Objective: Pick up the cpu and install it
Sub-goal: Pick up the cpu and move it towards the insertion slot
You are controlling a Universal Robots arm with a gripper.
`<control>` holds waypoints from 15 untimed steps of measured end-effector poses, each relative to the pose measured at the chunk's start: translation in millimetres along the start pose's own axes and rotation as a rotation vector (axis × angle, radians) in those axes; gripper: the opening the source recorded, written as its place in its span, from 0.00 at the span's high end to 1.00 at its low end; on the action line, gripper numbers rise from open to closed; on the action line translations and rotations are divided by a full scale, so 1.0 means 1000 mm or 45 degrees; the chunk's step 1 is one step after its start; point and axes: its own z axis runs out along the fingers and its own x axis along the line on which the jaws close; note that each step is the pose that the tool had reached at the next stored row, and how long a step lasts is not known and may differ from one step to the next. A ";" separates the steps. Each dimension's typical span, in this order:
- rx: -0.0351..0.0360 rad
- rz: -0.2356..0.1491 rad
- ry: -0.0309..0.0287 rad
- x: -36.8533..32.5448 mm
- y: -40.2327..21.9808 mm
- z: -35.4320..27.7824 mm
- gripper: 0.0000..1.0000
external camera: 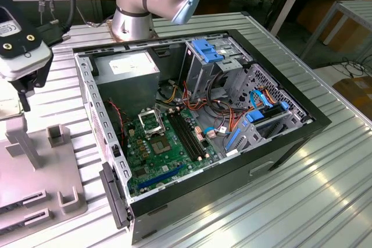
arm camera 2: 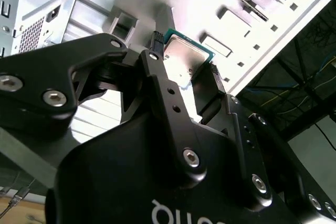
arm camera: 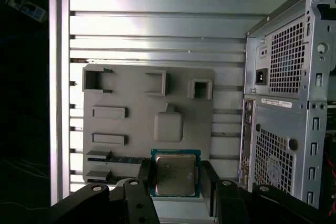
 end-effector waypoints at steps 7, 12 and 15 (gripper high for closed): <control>-0.0001 0.000 -0.0002 -0.0134 -0.0004 -0.0007 0.53; 0.0000 0.000 0.0000 -0.0243 -0.0007 -0.0014 0.53; -0.0001 0.000 0.0000 -0.0296 -0.0009 -0.0017 0.53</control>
